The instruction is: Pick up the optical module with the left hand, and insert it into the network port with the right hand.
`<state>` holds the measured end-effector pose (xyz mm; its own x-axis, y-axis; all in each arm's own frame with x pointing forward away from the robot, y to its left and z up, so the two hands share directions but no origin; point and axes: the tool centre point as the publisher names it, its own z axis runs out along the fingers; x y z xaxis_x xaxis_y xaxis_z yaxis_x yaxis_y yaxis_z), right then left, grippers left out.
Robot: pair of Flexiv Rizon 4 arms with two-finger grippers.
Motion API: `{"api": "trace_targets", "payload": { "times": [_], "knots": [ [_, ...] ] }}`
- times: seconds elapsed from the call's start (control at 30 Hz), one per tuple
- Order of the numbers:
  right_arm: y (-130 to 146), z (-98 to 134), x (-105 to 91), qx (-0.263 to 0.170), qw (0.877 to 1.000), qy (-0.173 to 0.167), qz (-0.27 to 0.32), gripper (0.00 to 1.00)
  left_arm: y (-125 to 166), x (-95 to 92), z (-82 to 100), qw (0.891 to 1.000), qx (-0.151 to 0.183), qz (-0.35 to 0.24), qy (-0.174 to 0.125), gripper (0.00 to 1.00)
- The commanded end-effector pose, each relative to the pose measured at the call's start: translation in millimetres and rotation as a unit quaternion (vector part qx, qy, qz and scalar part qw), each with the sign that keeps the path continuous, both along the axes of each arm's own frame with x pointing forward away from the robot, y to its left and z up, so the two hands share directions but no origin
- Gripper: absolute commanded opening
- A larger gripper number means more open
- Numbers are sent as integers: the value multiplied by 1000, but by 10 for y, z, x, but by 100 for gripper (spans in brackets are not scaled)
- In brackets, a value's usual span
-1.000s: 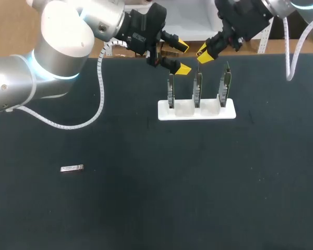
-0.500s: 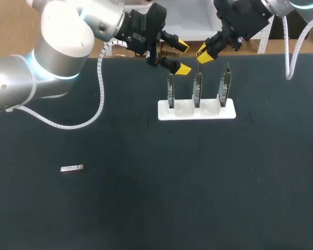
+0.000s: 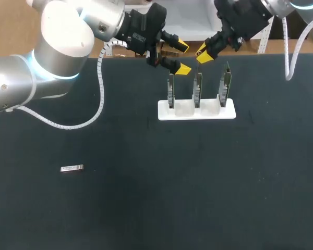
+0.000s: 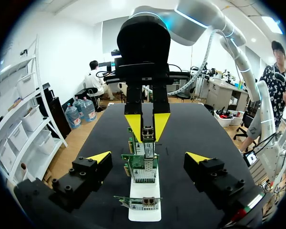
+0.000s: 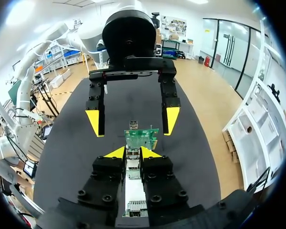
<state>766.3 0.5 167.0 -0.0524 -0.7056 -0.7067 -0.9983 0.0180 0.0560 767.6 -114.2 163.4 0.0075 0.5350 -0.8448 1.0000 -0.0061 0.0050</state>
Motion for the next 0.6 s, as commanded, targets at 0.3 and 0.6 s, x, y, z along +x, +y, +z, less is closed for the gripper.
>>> {"api": "trace_targets", "payload": {
  "times": [0.3,0.6],
  "knots": [
    [-19,11,19,2,1000,-4,0,0,6,-8,-6,1000,-1,1,-1,100],
    [-11,-7,15,6,1000,-1,2,0,6,-8,-6,1000,-1,1,-1,100]
  ]
}}
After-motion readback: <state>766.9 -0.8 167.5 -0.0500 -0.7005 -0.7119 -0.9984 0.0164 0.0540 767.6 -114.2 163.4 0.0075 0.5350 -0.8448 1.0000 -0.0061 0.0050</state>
